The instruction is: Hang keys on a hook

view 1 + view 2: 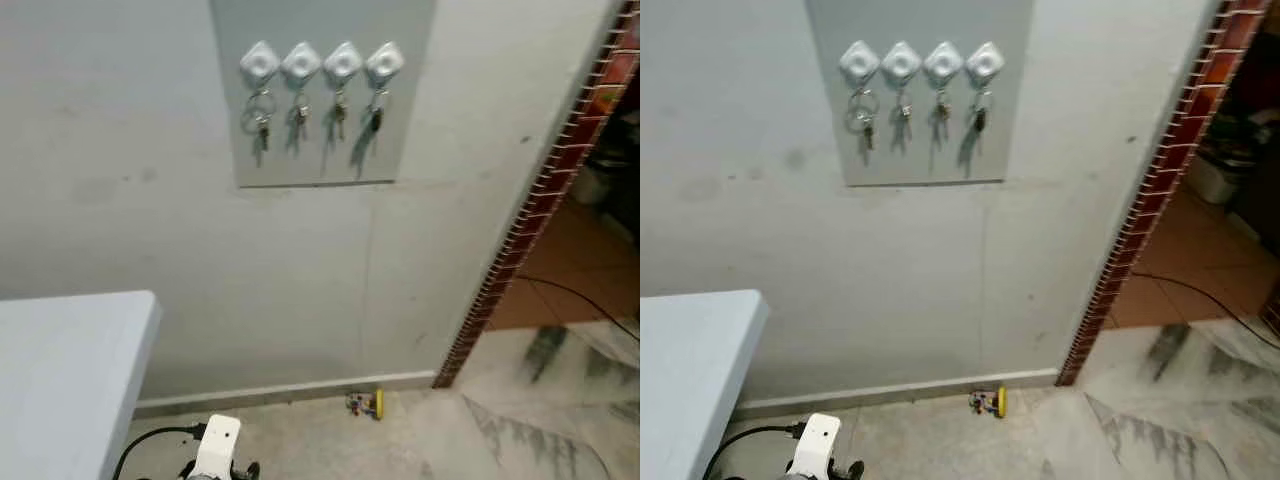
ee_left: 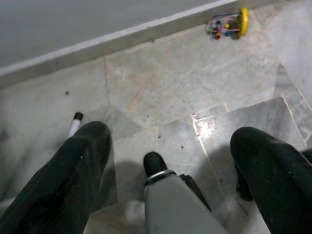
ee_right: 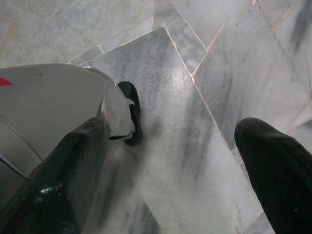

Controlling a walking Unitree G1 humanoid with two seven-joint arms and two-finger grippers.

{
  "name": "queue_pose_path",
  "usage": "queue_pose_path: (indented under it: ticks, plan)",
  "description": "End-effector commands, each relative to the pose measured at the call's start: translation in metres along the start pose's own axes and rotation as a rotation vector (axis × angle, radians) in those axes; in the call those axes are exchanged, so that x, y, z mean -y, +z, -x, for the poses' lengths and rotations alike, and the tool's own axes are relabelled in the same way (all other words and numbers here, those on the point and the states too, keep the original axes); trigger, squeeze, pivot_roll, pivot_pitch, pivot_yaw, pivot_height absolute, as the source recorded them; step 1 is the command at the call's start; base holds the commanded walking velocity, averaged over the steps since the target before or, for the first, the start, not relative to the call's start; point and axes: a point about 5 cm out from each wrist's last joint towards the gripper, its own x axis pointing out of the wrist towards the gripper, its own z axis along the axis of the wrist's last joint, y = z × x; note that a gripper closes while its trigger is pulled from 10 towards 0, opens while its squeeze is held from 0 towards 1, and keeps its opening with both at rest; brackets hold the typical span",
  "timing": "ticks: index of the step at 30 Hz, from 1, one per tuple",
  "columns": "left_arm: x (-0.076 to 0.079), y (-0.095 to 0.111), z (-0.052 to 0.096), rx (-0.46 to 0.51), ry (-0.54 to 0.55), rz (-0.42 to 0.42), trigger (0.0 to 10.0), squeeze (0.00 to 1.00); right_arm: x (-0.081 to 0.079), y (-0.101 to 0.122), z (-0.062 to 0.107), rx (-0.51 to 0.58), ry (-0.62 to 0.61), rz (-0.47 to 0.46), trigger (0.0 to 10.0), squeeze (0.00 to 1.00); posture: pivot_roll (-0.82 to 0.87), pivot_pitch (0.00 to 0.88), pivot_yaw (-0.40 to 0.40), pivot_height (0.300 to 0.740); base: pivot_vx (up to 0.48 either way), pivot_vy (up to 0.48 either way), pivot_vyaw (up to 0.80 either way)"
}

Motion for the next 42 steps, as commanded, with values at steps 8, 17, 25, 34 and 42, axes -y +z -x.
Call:
queue_pose_path:
  ticks: [8, 17, 25, 34, 42]
  plan:
    - [-0.004, -0.001, 0.001, -0.01, 0.003, -0.038, 10.0, 0.0, -0.014, 0.003, -0.003, -0.007, 0.032, -0.013, 10.0, 0.0, -0.04, 0.0, 0.005, 0.74, 0.0, 0.0, -0.61]
    - [-0.003, -0.001, 0.001, -0.012, -0.003, -0.053, 10.0, 0.0, -0.015, 0.002, -0.003, -0.01, 0.035, -0.002, 10.0, 0.0, -0.04, 0.0, 0.005, 0.74, 0.0, 0.0, -0.62]
    - [-0.003, 0.002, 0.0, -0.003, -0.007, -0.063, 10.0, 0.0, -0.017, 0.003, -0.003, -0.008, 0.037, 0.004, 10.0, 0.0, -0.04, 0.0, 0.007, 0.74, 0.0, 0.0, -0.61]
    - [-0.004, 0.006, 0.0, 0.006, -0.008, -0.073, 10.0, 0.0, -0.02, 0.006, -0.004, -0.004, 0.036, 0.026, 10.0, 0.0, -0.04, 0.0, 0.008, 0.74, 0.0, 0.0, -0.19]
    - [-0.003, 0.007, -0.001, 0.011, -0.011, -0.077, 10.0, 0.0, -0.005, -0.002, -0.001, -0.02, 0.011, 0.029, 10.0, 0.0, -0.04, 0.0, 0.01, 0.74, 0.0, 0.0, 0.0]
